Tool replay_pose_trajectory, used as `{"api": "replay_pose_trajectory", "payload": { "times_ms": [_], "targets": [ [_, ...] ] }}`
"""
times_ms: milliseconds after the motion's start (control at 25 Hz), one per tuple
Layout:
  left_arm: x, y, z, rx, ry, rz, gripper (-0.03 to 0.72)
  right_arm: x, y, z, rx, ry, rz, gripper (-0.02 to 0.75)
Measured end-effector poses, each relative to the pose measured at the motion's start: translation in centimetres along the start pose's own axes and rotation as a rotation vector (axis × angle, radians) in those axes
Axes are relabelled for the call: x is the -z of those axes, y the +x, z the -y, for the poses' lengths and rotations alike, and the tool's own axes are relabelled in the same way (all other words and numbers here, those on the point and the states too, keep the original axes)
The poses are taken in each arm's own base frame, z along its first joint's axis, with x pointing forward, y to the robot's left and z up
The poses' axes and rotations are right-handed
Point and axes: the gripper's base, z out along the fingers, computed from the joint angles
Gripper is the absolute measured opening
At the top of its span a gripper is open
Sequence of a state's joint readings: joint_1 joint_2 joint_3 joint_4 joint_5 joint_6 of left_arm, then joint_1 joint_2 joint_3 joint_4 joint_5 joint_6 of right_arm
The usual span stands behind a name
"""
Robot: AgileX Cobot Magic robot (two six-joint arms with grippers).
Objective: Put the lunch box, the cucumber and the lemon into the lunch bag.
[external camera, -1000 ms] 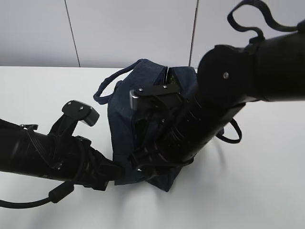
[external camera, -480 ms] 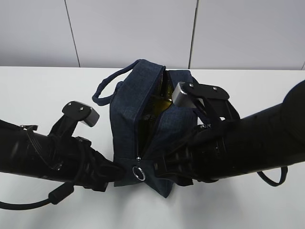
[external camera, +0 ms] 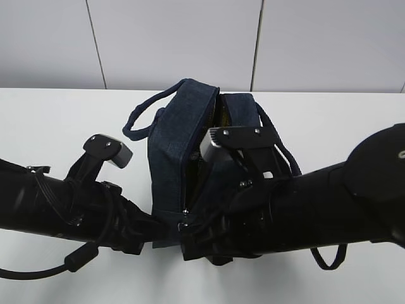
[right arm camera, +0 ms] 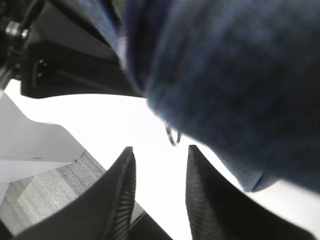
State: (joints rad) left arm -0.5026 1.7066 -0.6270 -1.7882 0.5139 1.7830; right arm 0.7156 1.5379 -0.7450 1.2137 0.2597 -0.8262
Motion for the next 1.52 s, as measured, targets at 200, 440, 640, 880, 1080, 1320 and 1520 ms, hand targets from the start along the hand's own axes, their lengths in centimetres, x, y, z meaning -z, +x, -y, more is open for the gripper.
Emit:
{"api": "replay_pose_trajectory", "payload": {
  "times_ms": [200, 440, 640, 880, 1080, 1320, 1520],
  "targets": [
    [0.0, 0.0, 0.0, 0.0, 0.0, 0.0, -0.007, -1.6, 0.5, 0.7, 0.023, 0.019, -0.028, 0.254],
    [0.0, 0.0, 0.0, 0.0, 0.0, 0.0, -0.007, -2.4, 0.5, 1.0, 0.036, 0.024, -0.008, 0.254],
    [0.0, 0.0, 0.0, 0.0, 0.0, 0.0, -0.007, -2.9, 0.4, 1.1, 0.061, 0.009, 0.021, 0.254],
    [0.0, 0.0, 0.0, 0.0, 0.0, 0.0, -0.007, -3.3, 0.5, 1.2, 0.083, 0.009, 0.023, 0.23],
    [0.0, 0.0, 0.0, 0.0, 0.0, 0.0, -0.007, -3.6, 0.6, 1.3, 0.109, 0.011, 0.013, 0.213],
    [0.0, 0.0, 0.0, 0.0, 0.0, 0.0, -0.007, -4.4, -0.3, 1.3, 0.121, 0.013, 0.026, 0.211],
    [0.0, 0.0, 0.0, -0.002, 0.0, -0.001, -0.007, -5.0, -0.6, 1.2, 0.121, 0.013, 0.023, 0.211]
  ]
}}
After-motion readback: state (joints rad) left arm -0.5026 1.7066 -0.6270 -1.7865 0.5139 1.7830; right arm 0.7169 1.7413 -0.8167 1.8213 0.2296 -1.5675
